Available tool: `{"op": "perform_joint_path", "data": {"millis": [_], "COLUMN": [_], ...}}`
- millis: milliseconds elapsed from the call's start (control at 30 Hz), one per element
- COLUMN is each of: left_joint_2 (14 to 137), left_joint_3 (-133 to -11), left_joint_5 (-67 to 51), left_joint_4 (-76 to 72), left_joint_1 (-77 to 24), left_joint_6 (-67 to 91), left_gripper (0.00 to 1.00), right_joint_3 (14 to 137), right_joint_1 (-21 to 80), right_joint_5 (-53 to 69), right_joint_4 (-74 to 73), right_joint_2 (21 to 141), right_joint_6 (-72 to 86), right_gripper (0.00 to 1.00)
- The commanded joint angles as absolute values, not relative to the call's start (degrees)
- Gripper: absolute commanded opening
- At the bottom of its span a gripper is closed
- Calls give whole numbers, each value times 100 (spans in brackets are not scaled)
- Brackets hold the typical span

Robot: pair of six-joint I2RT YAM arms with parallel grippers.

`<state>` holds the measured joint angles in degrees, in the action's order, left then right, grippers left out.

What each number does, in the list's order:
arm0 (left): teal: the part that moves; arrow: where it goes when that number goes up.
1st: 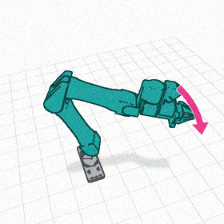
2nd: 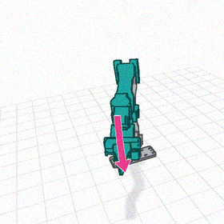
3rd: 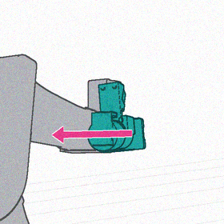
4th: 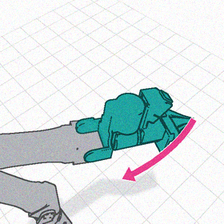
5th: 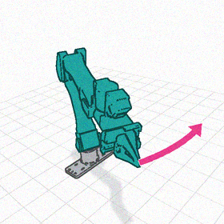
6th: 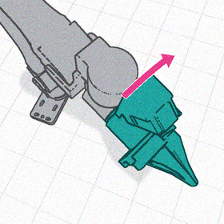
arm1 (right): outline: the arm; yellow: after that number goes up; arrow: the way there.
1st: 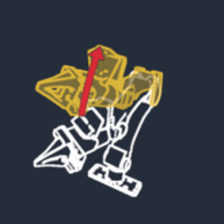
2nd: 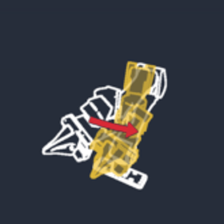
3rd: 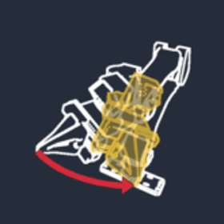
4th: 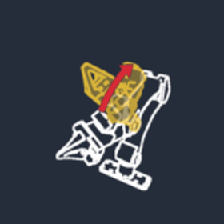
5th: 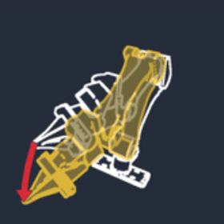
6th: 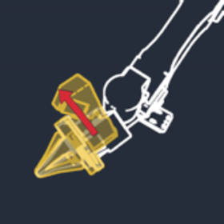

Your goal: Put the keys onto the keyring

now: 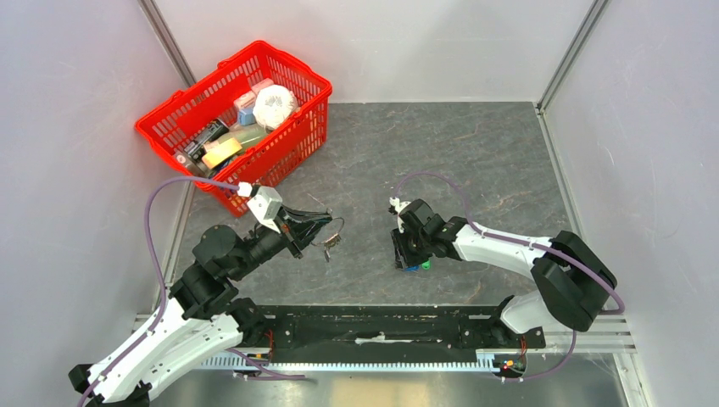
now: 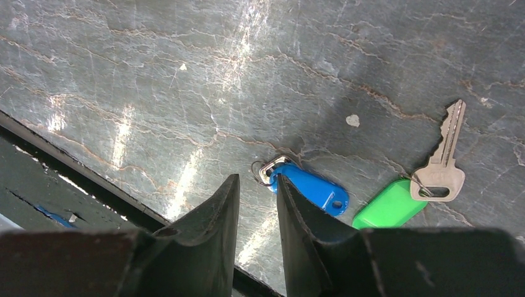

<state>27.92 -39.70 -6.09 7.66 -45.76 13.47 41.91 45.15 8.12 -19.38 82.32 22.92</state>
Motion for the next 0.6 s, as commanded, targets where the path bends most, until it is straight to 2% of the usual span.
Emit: {"op": "perform_joint_path", "data": {"millis": [0,333,567], "left_joint_2": [2804,2794,2763], "left_joint_3": [-4063,-4092,-4089], "left_joint_5": [-636,-629,-625], "left_joint_4": [574,589,598], "left_joint_1": [-4570,-4570,-4570], "left_joint_6": [1380,1362,1362], "left_gripper": [2,2,2], "right_joint_3": [4337,4469,4513], "right_joint_1": [4500,4507,4505], "right_joint_5": [796,772,777], "right_joint_4": [-1916,-1928,-1935], "right_joint_2": [8275,8425,8458], "right_joint_6": [2267,2263,2309], "right_gripper": [35,32,25]}}
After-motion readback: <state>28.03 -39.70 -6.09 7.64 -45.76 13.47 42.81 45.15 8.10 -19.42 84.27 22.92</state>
